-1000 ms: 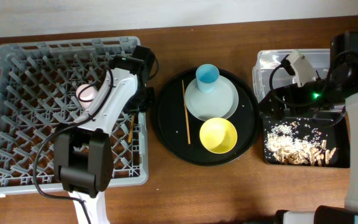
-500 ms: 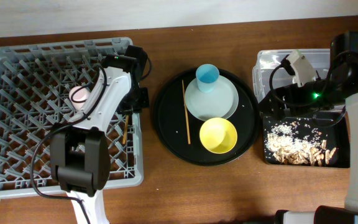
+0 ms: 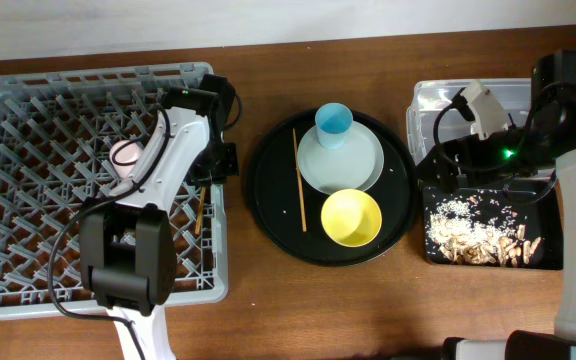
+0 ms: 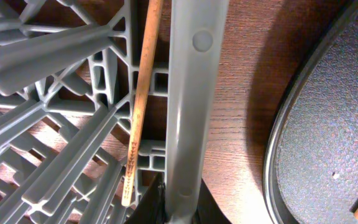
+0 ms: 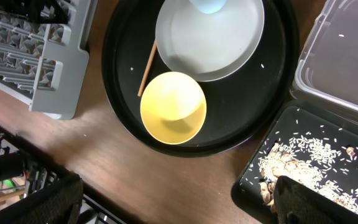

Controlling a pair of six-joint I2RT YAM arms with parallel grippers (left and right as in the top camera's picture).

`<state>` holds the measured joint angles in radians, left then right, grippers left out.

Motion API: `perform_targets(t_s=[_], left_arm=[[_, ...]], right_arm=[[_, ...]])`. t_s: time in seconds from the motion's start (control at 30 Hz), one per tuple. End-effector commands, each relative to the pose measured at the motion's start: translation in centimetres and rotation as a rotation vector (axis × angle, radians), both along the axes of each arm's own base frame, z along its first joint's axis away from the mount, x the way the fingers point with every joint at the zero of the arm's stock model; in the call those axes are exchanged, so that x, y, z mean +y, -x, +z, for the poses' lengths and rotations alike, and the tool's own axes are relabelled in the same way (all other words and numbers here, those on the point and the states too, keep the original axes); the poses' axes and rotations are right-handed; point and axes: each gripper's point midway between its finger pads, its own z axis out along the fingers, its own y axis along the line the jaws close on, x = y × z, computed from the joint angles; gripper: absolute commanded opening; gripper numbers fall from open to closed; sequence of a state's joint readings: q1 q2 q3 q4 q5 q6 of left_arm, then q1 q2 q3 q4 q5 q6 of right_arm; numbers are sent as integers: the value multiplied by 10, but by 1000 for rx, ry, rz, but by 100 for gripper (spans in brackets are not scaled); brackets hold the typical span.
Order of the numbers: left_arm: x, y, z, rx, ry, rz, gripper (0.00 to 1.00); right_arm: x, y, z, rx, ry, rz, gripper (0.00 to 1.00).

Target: Sort waste into correct bins and load items into the dishwasher rack

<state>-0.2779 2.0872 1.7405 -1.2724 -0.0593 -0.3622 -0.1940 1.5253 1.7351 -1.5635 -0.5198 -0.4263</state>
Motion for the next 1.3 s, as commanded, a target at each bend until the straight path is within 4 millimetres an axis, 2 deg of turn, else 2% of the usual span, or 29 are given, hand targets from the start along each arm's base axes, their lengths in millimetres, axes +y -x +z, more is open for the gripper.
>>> perform_targets(t_s=[0.0, 0.23, 0.5, 0.6, 0.97, 1.13, 1.27], left_arm=[[6, 10, -4, 42, -25, 66, 0], [7, 17, -3, 66, -34, 89, 0], [-10, 22, -3, 63, -39, 72, 1], [-10, 22, -3, 64, -39, 76, 0], [-3, 44, -29, 128, -66, 89, 1], [-3, 44, -15, 100, -55, 90, 1], [-4, 42, 5, 43, -33, 90, 0]], right_arm=[[-2, -1, -1, 1, 9, -3, 99], [-2, -1, -1, 1, 9, -3, 99], [-2, -1, -1, 1, 9, -3, 99], [-2, -1, -1, 1, 9, -3, 99], [-2, -1, -1, 1, 9, -3, 99], [-2, -1, -1, 1, 9, -3, 99], [-2, -1, -1, 1, 9, -3, 98]])
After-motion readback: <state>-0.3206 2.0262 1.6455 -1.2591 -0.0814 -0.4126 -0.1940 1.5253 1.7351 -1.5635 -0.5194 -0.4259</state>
